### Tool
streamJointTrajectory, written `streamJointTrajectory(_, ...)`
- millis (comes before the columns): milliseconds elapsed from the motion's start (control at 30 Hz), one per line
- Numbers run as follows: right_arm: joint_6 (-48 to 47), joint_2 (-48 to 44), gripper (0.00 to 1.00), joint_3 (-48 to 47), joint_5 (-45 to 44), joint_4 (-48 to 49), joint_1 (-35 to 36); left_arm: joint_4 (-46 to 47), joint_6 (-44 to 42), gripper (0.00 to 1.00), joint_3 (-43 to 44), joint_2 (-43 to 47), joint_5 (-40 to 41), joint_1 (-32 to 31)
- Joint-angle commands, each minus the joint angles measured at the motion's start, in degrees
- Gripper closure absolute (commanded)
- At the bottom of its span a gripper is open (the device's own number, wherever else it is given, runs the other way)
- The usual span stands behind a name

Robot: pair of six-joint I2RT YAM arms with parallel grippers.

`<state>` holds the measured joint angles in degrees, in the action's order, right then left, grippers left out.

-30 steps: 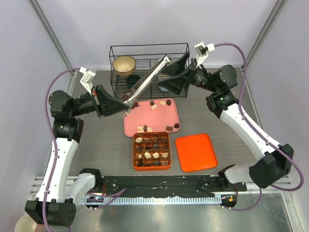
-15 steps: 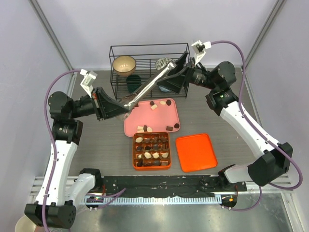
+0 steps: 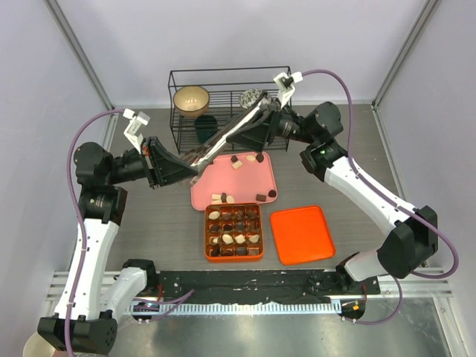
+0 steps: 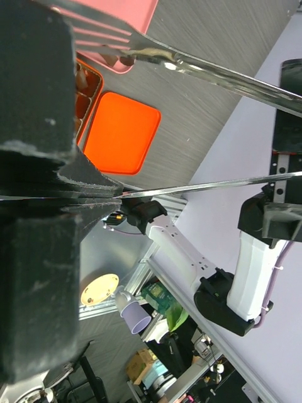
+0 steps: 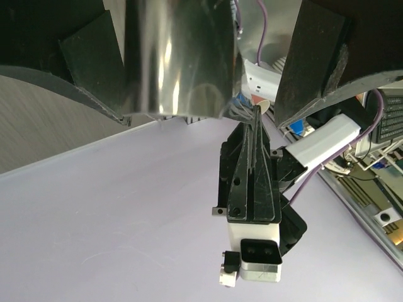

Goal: Pack the chocolate
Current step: Pick up the clamp from the plate.

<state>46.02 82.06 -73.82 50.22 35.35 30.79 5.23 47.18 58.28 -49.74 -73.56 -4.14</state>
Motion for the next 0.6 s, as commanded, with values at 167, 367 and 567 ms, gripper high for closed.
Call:
streamJointTrajectory(167,-0.9,0.3,0.02,0.1,-1.2,1.8,2.6,0.6,-1.6,1.00,-0.1,1.0,-0.1,0.1)
streamJointTrajectory(367,1.2,1.4,0.34,0.4,-0.7,4.0,3.3,0.6,-1.7,1.00,-1.2,1.4,-0.1,-0.4)
streamJointTrajectory(567,0.0,-0.5,0.72,3.8,-2.9,7.2,4.1,0.1,-1.8,0.98,-3.3,1.9,-0.3,-1.5)
